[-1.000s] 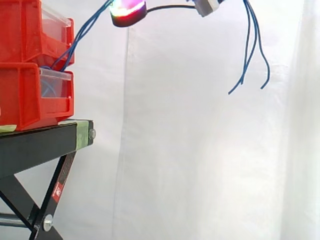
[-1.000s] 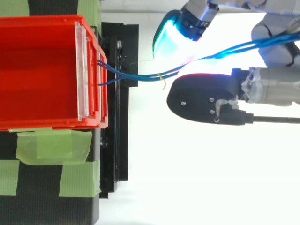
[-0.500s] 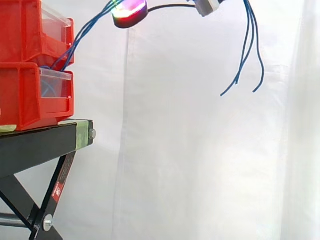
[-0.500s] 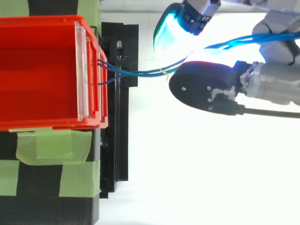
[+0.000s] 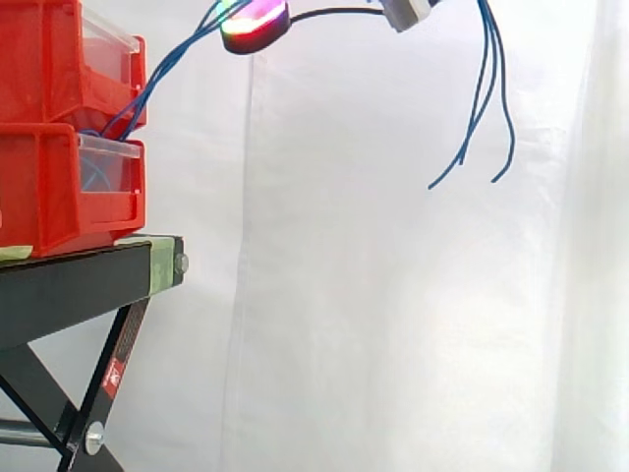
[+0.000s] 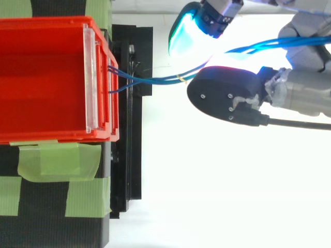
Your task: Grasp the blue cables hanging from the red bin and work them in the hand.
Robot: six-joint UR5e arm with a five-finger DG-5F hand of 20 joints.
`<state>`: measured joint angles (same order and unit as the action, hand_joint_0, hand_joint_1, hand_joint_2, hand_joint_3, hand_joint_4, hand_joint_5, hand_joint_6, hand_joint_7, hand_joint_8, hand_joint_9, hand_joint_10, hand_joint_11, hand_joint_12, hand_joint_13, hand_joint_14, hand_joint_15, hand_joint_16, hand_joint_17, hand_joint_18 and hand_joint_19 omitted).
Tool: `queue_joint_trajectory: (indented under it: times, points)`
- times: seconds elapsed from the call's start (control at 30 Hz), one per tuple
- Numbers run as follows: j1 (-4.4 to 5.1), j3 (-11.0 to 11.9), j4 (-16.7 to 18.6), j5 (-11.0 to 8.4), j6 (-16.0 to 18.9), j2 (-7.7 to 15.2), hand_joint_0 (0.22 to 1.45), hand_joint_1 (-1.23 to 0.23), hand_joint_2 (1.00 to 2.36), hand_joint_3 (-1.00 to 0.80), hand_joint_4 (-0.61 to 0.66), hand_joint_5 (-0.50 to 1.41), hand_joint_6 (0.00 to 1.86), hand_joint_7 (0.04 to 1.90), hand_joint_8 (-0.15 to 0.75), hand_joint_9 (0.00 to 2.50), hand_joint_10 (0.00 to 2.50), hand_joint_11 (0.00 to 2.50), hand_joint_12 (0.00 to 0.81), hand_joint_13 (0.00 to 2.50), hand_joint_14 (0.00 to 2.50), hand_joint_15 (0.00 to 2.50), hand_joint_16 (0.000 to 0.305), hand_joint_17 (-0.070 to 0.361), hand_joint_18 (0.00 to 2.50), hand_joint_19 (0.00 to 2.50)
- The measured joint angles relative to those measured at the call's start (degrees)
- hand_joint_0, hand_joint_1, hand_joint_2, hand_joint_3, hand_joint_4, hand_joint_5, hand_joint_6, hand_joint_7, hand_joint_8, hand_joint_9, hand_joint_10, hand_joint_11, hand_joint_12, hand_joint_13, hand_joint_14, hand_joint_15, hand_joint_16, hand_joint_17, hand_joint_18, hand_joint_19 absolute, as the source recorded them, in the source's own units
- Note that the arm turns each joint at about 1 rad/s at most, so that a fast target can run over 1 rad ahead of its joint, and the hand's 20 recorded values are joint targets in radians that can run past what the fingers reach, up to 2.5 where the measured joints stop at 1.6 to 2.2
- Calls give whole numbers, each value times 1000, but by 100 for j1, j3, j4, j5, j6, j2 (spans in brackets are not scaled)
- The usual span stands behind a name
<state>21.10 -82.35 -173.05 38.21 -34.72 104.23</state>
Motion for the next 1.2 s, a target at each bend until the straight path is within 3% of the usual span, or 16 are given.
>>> queue_joint_trajectory:
  times: [0.23,0.9,1.2]
  points:
    - [1,1,45,-5,227,0,1246,-633,1014,333,363,365,16,1094,455,1805,2500,2500,533,1889,2500,1398,203,153,2500,759]
    - [75,4,2,11,1782,0,1263,-638,1016,319,335,369,17,1091,455,1805,2500,2500,533,1889,2500,1398,203,153,2500,759]
    - [105,1,-12,19,2053,-5,1282,-644,1018,337,300,371,17,1088,455,1805,2500,2500,533,1889,2500,1398,203,153,2500,759]
